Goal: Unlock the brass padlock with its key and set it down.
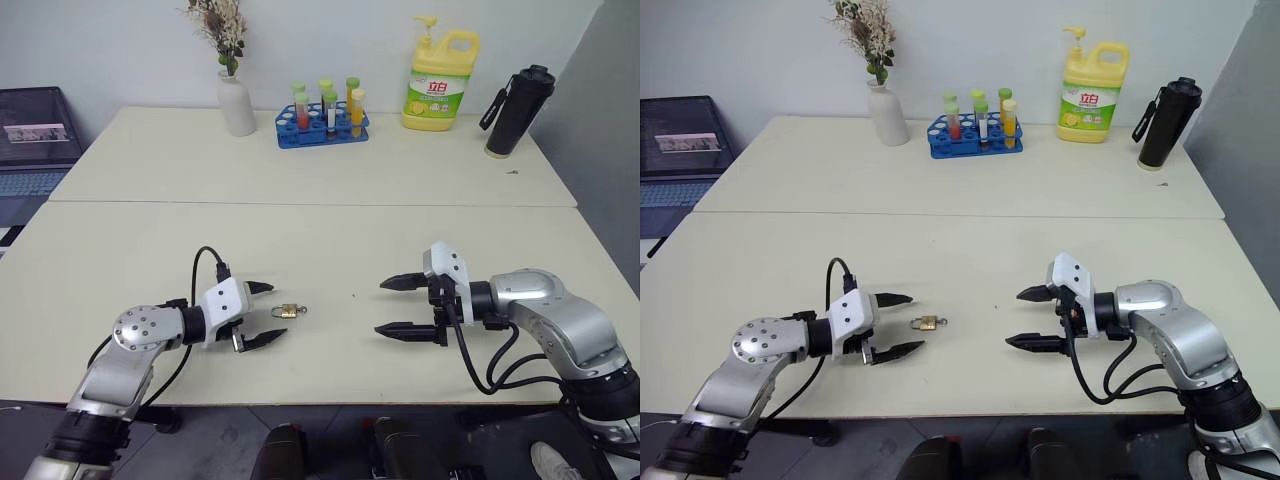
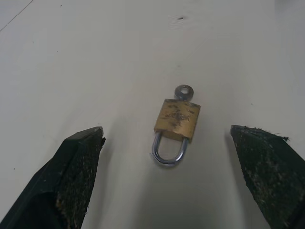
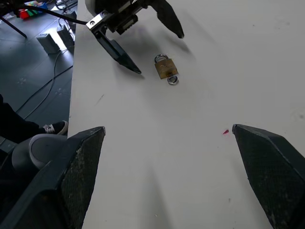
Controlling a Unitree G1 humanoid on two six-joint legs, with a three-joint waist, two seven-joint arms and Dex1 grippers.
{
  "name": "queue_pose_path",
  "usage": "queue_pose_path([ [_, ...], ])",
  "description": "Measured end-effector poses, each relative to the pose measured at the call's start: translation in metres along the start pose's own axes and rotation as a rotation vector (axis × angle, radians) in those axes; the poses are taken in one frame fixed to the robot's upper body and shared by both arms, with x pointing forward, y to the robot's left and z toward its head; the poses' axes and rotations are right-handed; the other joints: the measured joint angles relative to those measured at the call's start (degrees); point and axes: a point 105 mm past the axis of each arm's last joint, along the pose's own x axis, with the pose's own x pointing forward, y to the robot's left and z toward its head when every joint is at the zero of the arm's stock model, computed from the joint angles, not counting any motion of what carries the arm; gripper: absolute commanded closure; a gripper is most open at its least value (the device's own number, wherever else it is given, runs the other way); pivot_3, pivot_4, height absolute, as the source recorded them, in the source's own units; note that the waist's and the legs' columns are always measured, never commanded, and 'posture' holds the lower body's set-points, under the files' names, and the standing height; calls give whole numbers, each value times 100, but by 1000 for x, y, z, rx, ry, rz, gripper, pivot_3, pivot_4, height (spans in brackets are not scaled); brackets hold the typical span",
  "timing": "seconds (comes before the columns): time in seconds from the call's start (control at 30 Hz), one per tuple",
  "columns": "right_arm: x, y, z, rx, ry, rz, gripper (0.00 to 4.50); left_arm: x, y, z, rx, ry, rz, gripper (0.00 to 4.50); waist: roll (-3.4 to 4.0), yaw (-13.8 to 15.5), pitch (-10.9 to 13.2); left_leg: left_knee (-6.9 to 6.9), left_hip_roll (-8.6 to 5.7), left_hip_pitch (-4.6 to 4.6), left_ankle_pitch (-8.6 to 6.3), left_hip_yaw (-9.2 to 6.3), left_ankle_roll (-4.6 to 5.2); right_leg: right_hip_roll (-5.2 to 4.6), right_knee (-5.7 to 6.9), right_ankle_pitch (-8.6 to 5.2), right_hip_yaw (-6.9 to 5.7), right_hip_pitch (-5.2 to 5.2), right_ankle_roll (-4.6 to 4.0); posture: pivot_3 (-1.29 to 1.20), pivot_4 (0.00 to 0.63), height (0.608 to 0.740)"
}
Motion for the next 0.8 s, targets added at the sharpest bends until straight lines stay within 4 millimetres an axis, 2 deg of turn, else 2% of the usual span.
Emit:
queue_pose_path([
  [0.2,-1,9,-8,44,19,7,7,11,5,-4,-13,0,-64,22,-1,-1,0,2,-1,0,0,0,0,7,3,1,-2,0,1,0,150,740],
  [0.37,0,7,-7,49,16,-15,7,15,7,-3,-19,1,-111,22,-1,-3,-1,3,-1,0,0,0,0,12,3,1,-3,1,3,0,150,740],
  [0.47,0,6,-7,49,15,-20,0,19,7,-3,-17,-6,-134,593,-1,-2,-1,5,-2,-1,0,-1,0,21,3,2,-2,2,4,0,150,740],
  [0.77,0,4,-2,52,13,-27,0,20,-6,-4,-16,-3,-223,3507,-2,-1,-2,9,0,3,1,-5,1,20,3,6,1,5,12,0,150,740],
  [0.8,0,4,-1,54,12,-25,0,19,-6,-5,-15,0,-223,3540,-2,-2,-2,9,1,4,1,-5,1,20,3,6,2,5,12,0,150,740],
])
